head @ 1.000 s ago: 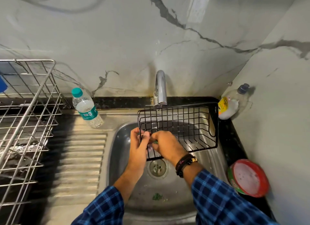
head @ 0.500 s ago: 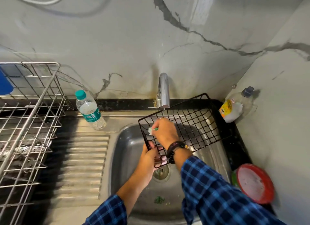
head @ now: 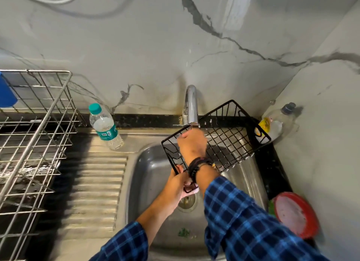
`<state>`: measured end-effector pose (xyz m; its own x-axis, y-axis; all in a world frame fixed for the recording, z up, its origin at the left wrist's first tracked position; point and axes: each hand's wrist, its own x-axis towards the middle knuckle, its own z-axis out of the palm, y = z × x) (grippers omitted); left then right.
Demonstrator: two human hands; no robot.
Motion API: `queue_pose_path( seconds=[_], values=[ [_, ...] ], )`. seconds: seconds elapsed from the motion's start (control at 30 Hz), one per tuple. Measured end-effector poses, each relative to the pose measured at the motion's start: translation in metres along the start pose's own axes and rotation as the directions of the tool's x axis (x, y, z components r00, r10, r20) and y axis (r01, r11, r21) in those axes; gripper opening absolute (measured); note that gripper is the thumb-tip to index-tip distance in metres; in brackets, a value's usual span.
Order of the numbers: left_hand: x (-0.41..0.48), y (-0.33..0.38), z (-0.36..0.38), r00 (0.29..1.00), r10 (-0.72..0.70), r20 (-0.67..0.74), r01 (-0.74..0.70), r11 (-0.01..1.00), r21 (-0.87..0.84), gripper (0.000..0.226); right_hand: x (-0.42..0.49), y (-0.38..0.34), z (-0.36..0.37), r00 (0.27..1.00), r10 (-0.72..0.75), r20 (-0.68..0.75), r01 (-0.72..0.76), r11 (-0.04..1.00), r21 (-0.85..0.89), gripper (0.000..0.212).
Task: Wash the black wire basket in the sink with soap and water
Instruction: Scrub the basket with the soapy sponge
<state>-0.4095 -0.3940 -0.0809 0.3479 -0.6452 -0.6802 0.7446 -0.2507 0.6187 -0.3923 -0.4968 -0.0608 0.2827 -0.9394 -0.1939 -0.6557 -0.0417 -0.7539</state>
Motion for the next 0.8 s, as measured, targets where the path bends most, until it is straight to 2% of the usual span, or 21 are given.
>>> queue_pose_path(
  seconds=[0.1,0.2,0.23,0.3,0.37,0.47,0.57,0.63,0.73,0.8],
  values=[
    [-0.003,0.003,-0.001,0.998,0.035,0.06,-0.038,0.998,0.043,0.022,-0.003,0.009,0.015,0.997,0.051,0.064,-0.052,0.998,0.018,0.009],
    [0.001,0.003,-0.013,1.0,0.008,0.018,-0.008,1.0,0.021,0.03,0.014,0.017,-0.012,0.962,0.271,0.007,-0.264,0.929,0.26,0.023],
    [0.003,0.002,-0.016,1.0,-0.01,-0.007,0.01,1.0,0.007,0.03,0.024,0.02,-0.027,0.95,0.309,-0.051,-0.277,0.905,0.322,0.026],
    [0.006,-0.003,-0.022,0.998,-0.044,-0.054,0.043,0.999,-0.014,0.026,0.045,0.021,-0.059,0.914,0.357,-0.191,-0.253,0.872,0.42,0.017],
    [0.004,-0.008,-0.02,0.994,-0.078,-0.075,0.075,0.997,-0.035,0.024,0.055,0.016,-0.077,0.883,0.393,-0.258,-0.208,0.819,0.535,0.012],
    [0.008,-0.013,-0.009,0.988,-0.117,-0.098,0.111,0.992,-0.067,0.024,0.054,0.009,-0.072,0.863,0.36,-0.356,-0.146,0.85,0.505,0.006],
    [0.014,-0.007,-0.004,0.991,-0.105,-0.082,0.099,0.993,-0.064,0.025,0.033,0.005,-0.041,0.93,0.265,-0.255,-0.167,0.923,0.348,0.01],
    [0.013,-0.002,-0.003,1.0,-0.008,0.002,0.008,1.0,0.028,0.024,0.014,0.006,-0.017,0.973,0.196,-0.12,-0.16,0.953,0.258,0.009],
    [0.009,0.002,-0.004,0.987,0.097,0.124,-0.118,0.978,0.171,0.024,0.002,0.009,0.002,0.993,0.12,0.022,-0.122,0.986,0.118,0.013],
    [0.01,0.002,-0.009,0.989,0.102,0.111,-0.123,0.972,0.202,0.027,0.005,0.008,-0.005,0.987,0.086,0.134,-0.103,0.986,0.129,0.014]
  ],
)
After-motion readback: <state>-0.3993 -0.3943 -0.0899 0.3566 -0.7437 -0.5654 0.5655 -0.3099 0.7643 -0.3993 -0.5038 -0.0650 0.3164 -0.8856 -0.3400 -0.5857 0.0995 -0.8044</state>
